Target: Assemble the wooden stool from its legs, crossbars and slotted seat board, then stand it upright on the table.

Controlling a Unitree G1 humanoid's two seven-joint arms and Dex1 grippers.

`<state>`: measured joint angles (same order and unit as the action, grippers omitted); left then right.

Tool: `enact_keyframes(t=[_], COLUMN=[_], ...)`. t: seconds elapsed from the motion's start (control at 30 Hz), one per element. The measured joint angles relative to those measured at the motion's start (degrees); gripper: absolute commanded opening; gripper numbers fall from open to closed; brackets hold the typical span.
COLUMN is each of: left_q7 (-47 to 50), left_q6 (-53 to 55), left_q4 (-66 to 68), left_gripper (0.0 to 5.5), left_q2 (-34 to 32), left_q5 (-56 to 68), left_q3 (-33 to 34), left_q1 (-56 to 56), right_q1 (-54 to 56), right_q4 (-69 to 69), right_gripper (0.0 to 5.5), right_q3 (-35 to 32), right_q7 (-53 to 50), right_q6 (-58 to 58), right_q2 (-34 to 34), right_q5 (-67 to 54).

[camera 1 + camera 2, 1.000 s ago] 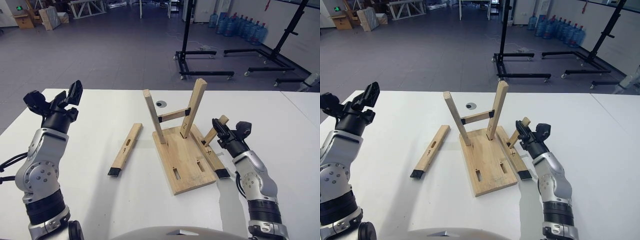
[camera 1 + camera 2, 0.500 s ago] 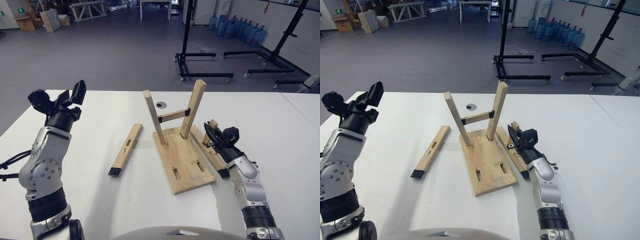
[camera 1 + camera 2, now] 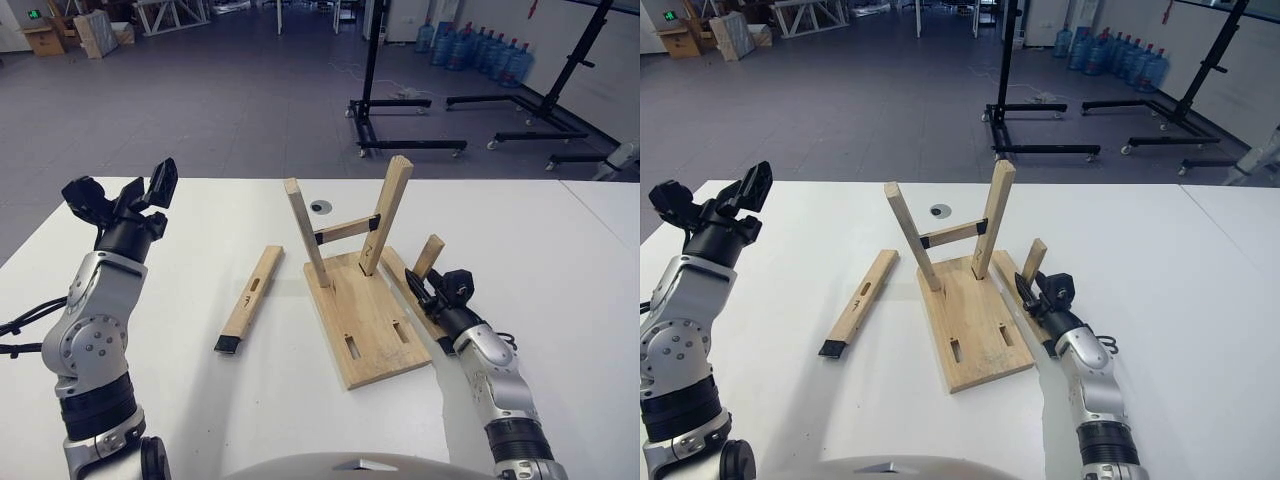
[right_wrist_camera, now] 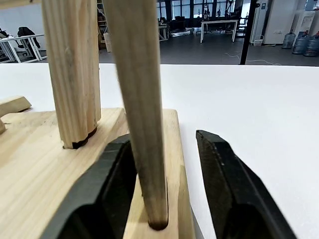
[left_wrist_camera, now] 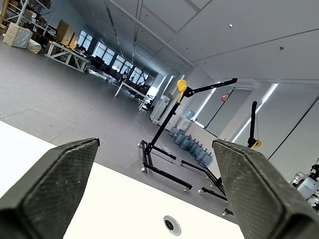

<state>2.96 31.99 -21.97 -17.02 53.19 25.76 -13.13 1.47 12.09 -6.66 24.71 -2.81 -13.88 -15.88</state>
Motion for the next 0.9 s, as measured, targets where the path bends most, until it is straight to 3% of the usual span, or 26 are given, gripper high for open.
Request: enact_keyframes(t=[0.07,0.27,0.4,0.6,0.9], left_q7=[0.0,-0.1,-0.3,-0.2,-0.2], left_q6=[0.0,0.0,0.0,0.0,0.1], left_q4=[0.0,0.1,0.7,1.0,1.0], left_gripper=[4.16,4.16,4.16,4.16,4.16], left_q2=[0.0,-0.1,-0.4,-0.6,-0.6], left_q5=[0.0,0.0,-0.1,-1.4,-2.0], left_q3=[0.0,-0.1,-0.2,-0.3,-0.3], left_q1=[0.0,-0.5,-1.3,-1.6,-1.6], right_q1=[0.5,6.7,18.7,32.1,37.0], right_q4=[-1.7,-19.4,-29.1,-29.9,-30.6], right_gripper=[2.85,2.85,2.85,2.85,2.85], right_q3=[-0.2,-4.1,-9.3,-7.2,-8.3], right_q7=[0.1,2.2,-7.0,-25.9,-32.5], right_q6=[1.1,14.9,25.7,42.3,55.3], right_q2=[-0.1,-3.8,-6.6,-8.4,-6.2], right_q5=[-0.4,-14.4,-22.9,-16.7,-16.8])
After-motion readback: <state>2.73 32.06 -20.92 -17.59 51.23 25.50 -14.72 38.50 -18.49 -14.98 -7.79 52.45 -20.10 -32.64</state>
